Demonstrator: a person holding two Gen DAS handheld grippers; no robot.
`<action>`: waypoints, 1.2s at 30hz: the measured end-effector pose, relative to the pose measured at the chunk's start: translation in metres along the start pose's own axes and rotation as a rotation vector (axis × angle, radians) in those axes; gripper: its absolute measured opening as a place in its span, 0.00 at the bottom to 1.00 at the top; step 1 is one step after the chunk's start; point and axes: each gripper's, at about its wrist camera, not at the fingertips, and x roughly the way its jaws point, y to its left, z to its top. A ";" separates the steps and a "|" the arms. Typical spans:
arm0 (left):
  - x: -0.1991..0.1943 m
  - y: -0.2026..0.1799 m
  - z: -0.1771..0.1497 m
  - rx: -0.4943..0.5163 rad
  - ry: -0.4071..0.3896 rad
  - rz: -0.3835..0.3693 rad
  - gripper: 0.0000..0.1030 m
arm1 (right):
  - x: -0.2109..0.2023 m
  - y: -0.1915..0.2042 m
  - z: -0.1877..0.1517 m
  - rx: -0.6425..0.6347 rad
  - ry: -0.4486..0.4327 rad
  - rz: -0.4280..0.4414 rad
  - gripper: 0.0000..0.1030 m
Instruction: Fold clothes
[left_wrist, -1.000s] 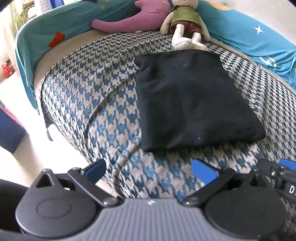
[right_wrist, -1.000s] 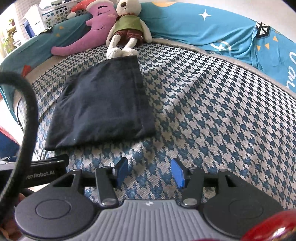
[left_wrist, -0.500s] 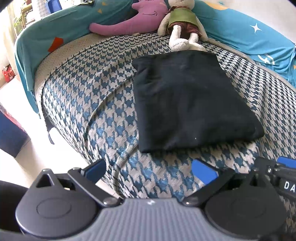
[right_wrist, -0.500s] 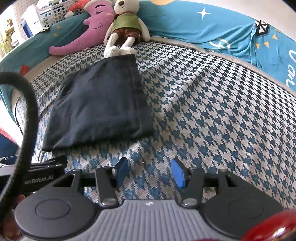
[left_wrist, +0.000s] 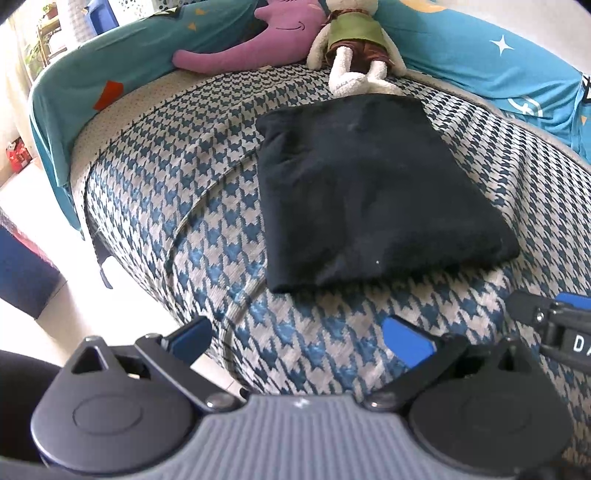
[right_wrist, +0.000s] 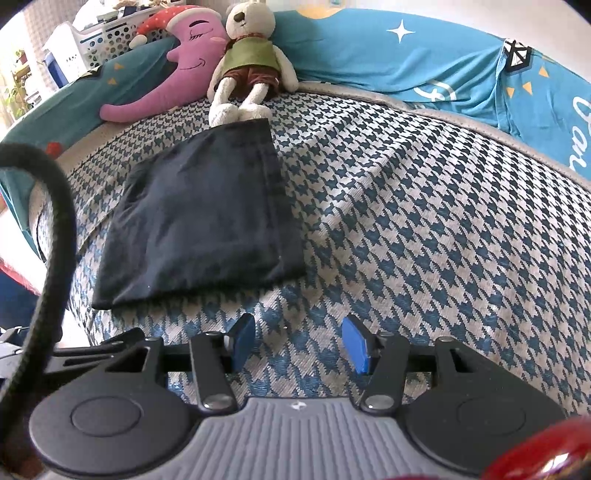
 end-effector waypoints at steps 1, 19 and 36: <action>-0.001 -0.001 0.000 0.000 -0.001 0.000 1.00 | 0.000 0.000 0.000 0.003 0.000 -0.001 0.51; -0.012 -0.009 -0.001 0.026 0.037 0.001 1.00 | -0.006 -0.003 0.002 0.010 -0.023 0.009 0.51; -0.028 -0.009 -0.005 -0.008 0.065 0.027 1.00 | -0.015 -0.003 0.001 -0.001 -0.014 0.024 0.52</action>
